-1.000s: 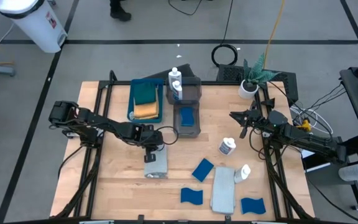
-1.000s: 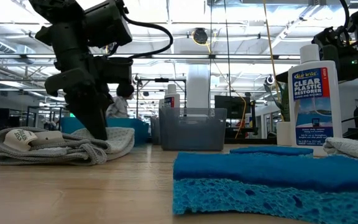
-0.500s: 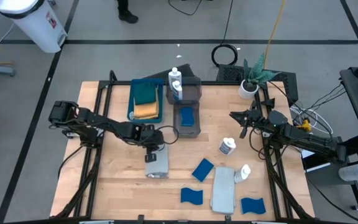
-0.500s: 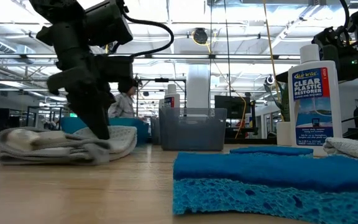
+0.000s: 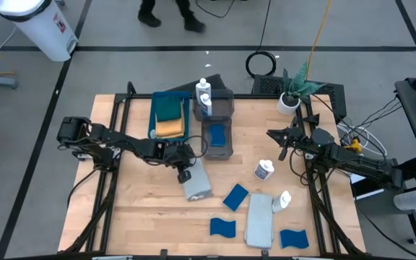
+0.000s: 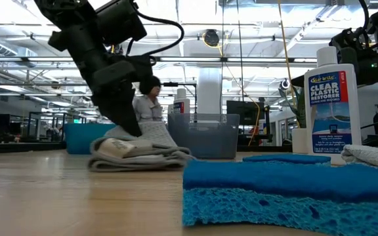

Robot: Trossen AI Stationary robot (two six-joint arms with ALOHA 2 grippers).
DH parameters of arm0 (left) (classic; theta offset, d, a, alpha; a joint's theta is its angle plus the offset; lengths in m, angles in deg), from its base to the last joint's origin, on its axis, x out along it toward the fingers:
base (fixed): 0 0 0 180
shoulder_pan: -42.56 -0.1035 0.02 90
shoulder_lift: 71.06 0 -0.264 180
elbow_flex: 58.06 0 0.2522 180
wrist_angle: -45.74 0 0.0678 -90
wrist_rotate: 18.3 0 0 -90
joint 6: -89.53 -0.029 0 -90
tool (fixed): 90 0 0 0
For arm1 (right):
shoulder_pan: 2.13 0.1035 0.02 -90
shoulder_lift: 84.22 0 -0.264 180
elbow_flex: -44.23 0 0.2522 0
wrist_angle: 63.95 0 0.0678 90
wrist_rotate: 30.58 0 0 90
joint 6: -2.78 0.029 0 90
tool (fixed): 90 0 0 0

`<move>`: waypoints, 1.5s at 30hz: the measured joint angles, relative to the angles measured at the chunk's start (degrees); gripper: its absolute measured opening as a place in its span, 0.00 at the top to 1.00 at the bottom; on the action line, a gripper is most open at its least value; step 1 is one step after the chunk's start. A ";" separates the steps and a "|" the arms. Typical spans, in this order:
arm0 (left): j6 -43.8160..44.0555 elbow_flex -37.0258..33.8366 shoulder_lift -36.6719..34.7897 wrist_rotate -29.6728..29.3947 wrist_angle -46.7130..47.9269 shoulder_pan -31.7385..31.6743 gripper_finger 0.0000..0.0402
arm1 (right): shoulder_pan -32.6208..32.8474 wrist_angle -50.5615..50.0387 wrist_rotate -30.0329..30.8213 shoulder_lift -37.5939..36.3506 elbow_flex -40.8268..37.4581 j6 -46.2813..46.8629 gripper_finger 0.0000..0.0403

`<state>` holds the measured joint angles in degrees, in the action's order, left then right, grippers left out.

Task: Pick & Place Kitchen Items
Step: Put the left gray microfiber towel into the blue bin

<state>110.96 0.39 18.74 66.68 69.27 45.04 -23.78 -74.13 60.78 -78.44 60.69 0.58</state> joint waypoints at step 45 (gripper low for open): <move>-2.43 0.00 0.00 -3.66 -3.96 1.79 0.96 | -0.02 0.00 0.02 0.00 0.00 0.00 0.95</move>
<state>108.53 0.39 18.74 63.02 65.31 46.84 -23.80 -74.13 60.80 -78.44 60.69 0.58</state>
